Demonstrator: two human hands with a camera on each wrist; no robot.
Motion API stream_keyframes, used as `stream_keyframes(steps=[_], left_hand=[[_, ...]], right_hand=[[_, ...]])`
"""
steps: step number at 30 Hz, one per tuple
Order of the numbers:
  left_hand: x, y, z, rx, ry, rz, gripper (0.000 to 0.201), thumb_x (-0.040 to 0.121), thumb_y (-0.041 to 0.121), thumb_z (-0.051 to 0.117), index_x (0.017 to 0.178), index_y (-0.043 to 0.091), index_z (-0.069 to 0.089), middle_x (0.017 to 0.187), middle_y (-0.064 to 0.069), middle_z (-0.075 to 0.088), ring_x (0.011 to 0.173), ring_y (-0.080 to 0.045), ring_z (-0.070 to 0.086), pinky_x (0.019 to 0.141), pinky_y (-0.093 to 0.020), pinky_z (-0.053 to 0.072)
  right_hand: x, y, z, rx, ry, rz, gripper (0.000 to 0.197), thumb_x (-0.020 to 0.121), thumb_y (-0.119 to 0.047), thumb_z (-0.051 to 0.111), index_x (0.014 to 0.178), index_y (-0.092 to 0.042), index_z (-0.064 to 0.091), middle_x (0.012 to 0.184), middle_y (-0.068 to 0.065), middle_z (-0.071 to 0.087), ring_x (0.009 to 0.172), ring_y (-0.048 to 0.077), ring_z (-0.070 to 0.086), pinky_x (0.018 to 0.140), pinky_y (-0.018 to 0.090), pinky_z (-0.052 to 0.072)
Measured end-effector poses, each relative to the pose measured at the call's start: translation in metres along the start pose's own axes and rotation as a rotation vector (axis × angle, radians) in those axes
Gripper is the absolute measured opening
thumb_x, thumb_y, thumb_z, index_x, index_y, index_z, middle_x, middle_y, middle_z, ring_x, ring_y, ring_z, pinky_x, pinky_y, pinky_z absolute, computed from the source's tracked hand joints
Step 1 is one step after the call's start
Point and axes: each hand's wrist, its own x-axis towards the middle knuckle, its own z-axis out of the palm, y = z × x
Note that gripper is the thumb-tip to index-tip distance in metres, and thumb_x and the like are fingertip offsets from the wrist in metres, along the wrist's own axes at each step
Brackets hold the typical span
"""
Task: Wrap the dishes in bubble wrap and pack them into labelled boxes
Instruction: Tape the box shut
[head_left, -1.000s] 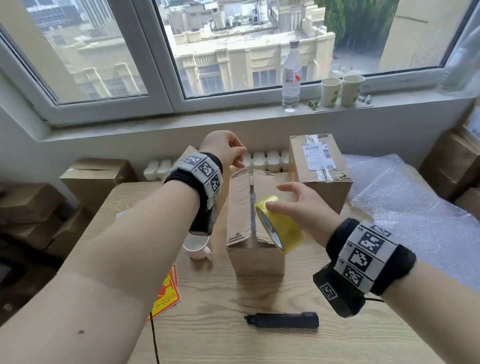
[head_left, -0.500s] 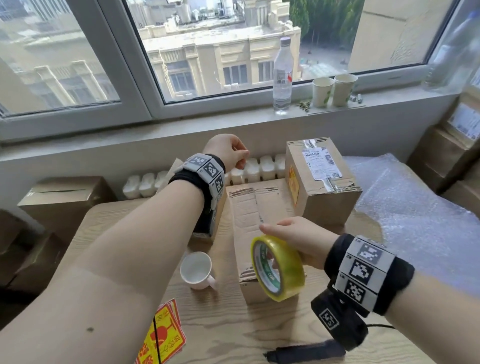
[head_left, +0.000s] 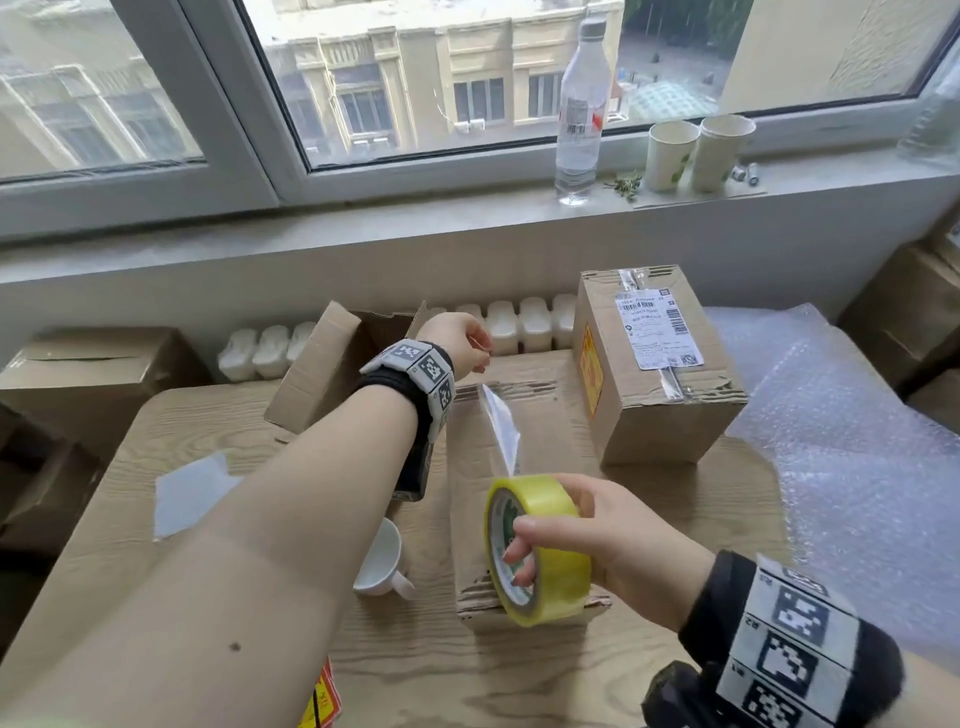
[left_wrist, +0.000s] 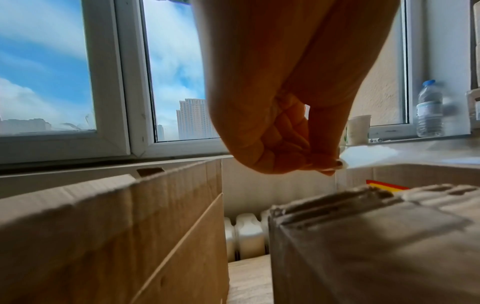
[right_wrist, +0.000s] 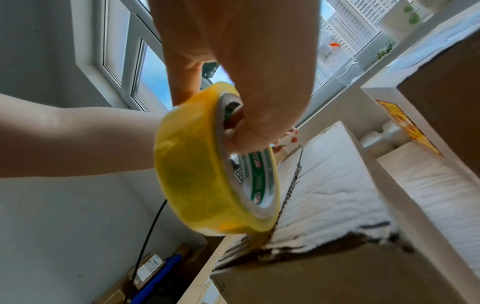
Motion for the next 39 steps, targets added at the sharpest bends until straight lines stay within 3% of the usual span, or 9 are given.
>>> stream_keyframes(steps=[4, 8, 11, 16, 20, 23, 29, 33, 39], left_hand=[[0.009, -0.004, 0.014, 0.05, -0.042, -0.021, 0.009, 0.083, 0.008, 0.067, 0.087, 0.016, 0.067, 0.081, 0.001, 0.066, 0.061, 0.0, 0.057, 0.06, -0.01, 0.046], [0.014, -0.007, 0.018, 0.101, -0.086, -0.023, 0.012, 0.082, 0.015, 0.07, 0.094, 0.016, 0.071, 0.088, 0.003, 0.065, 0.082, -0.008, 0.058, 0.078, -0.02, 0.045], [0.016, -0.01, 0.018, 0.075, -0.104, -0.032, 0.013, 0.082, 0.016, 0.07, 0.095, 0.016, 0.071, 0.088, 0.004, 0.065, 0.083, -0.008, 0.058, 0.08, -0.02, 0.045], [0.017, -0.016, 0.023, 0.041, -0.118, -0.061, 0.012, 0.083, 0.019, 0.071, 0.095, 0.017, 0.072, 0.09, 0.004, 0.067, 0.081, -0.006, 0.057, 0.067, -0.012, 0.042], [0.017, -0.017, 0.024, 0.037, -0.102, -0.1, 0.015, 0.082, 0.025, 0.072, 0.096, 0.019, 0.072, 0.099, 0.001, 0.07, 0.083, -0.01, 0.059, 0.071, -0.019, 0.047], [0.018, -0.02, 0.026, 0.063, -0.066, -0.144, 0.039, 0.078, 0.036, 0.076, 0.112, 0.021, 0.066, 0.107, 0.003, 0.066, 0.098, -0.012, 0.061, 0.086, -0.024, 0.048], [0.007, -0.014, 0.032, 0.121, 0.025, -0.055, 0.009, 0.083, 0.034, 0.068, 0.082, 0.026, 0.065, 0.092, 0.007, 0.064, 0.09, -0.012, 0.058, 0.078, -0.027, 0.046], [-0.008, -0.017, 0.03, -0.012, -0.054, -0.019, 0.024, 0.094, 0.038, 0.053, 0.099, 0.023, 0.07, 0.09, 0.011, 0.062, 0.09, -0.008, 0.055, 0.078, -0.022, 0.039], [-0.031, -0.025, 0.03, 0.064, -0.179, 0.087, 0.036, 0.099, 0.025, 0.045, 0.135, 0.02, 0.052, 0.137, 0.003, 0.053, 0.128, -0.013, 0.045, 0.106, -0.023, 0.031]], right_hand=[[0.005, -0.006, -0.005, 0.012, 0.045, -0.054, 0.047, 0.067, -0.015, 0.075, 0.107, 0.004, 0.059, 0.072, 0.018, 0.064, 0.059, 0.027, 0.064, 0.061, 0.034, 0.055], [0.007, -0.01, -0.009, 0.028, 0.041, -0.033, 0.052, 0.066, -0.016, 0.076, 0.111, 0.001, 0.056, 0.072, 0.018, 0.065, 0.059, 0.028, 0.065, 0.061, 0.034, 0.054], [0.008, -0.01, -0.009, 0.042, 0.036, -0.008, 0.06, 0.066, -0.014, 0.079, 0.118, -0.002, 0.052, 0.072, 0.018, 0.066, 0.059, 0.028, 0.066, 0.059, 0.033, 0.054], [0.012, -0.007, -0.009, 0.055, 0.05, 0.022, 0.078, 0.065, -0.013, 0.082, 0.131, 0.0, 0.042, 0.071, 0.018, 0.066, 0.057, 0.029, 0.066, 0.057, 0.032, 0.054], [0.012, -0.007, -0.009, 0.063, 0.046, 0.02, 0.071, 0.063, -0.014, 0.079, 0.125, -0.001, 0.047, 0.071, 0.018, 0.066, 0.057, 0.028, 0.066, 0.056, 0.032, 0.054], [0.012, -0.006, -0.007, 0.06, 0.047, 0.025, 0.068, 0.063, -0.016, 0.078, 0.123, -0.001, 0.049, 0.071, 0.017, 0.067, 0.058, 0.028, 0.066, 0.057, 0.031, 0.053], [0.011, -0.004, -0.005, 0.068, 0.064, 0.016, 0.071, 0.059, -0.02, 0.086, 0.119, -0.005, 0.05, 0.071, 0.017, 0.067, 0.058, 0.028, 0.066, 0.059, 0.033, 0.054], [0.01, -0.005, 0.0, 0.056, 0.077, 0.004, 0.064, 0.061, -0.02, 0.082, 0.116, -0.005, 0.052, 0.069, 0.016, 0.067, 0.058, 0.027, 0.066, 0.06, 0.033, 0.054], [0.006, -0.004, 0.009, 0.045, 0.096, -0.006, 0.059, 0.062, -0.022, 0.08, 0.111, 0.0, 0.056, 0.07, 0.015, 0.067, 0.06, 0.027, 0.066, 0.06, 0.032, 0.055]])
